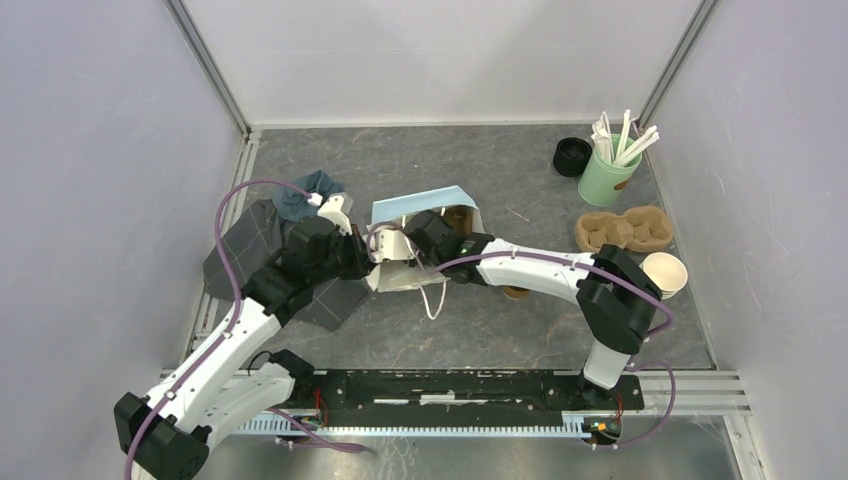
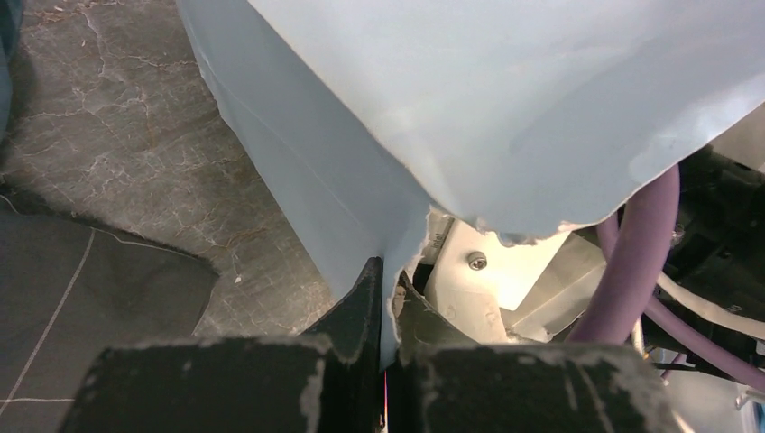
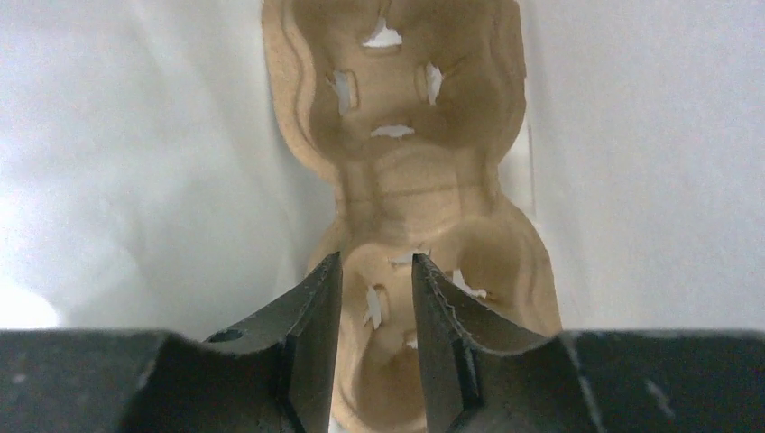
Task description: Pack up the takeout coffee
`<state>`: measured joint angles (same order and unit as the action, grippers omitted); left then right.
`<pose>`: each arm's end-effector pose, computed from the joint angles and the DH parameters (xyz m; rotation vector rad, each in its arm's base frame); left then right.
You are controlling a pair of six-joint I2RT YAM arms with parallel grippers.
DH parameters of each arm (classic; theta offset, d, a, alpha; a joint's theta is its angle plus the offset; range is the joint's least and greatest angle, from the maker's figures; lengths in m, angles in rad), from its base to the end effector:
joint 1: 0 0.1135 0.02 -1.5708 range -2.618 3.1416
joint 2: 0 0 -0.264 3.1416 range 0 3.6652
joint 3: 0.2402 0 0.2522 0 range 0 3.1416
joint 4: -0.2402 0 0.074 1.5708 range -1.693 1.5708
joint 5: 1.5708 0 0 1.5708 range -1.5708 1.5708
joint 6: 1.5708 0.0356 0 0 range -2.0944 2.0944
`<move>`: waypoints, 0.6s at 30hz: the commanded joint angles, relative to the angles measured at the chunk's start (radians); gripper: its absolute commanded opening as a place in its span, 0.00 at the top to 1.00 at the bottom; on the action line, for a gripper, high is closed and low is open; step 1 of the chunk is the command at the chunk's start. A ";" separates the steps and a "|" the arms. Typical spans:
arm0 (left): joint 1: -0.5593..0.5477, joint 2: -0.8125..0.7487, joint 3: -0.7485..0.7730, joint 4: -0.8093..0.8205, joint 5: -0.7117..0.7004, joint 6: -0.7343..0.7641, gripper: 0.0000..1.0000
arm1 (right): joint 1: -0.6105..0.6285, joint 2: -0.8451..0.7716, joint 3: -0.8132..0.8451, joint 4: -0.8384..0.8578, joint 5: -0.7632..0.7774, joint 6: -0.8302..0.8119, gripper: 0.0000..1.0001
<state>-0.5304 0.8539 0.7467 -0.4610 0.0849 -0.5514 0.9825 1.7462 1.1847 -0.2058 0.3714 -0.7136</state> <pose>0.1613 -0.0981 0.2871 0.0284 2.2247 -0.7086 0.2230 0.3110 0.2194 -1.5927 1.6478 -0.2952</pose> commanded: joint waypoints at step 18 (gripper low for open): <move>-0.011 0.029 0.070 -0.044 0.009 0.064 0.98 | -0.027 0.036 -0.028 -0.048 0.174 -0.243 0.83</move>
<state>-0.5365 0.8764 0.7689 -0.5022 0.0814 -0.5411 0.9829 1.6817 1.1610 -0.3759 0.5365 -0.9028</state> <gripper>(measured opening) 0.025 0.182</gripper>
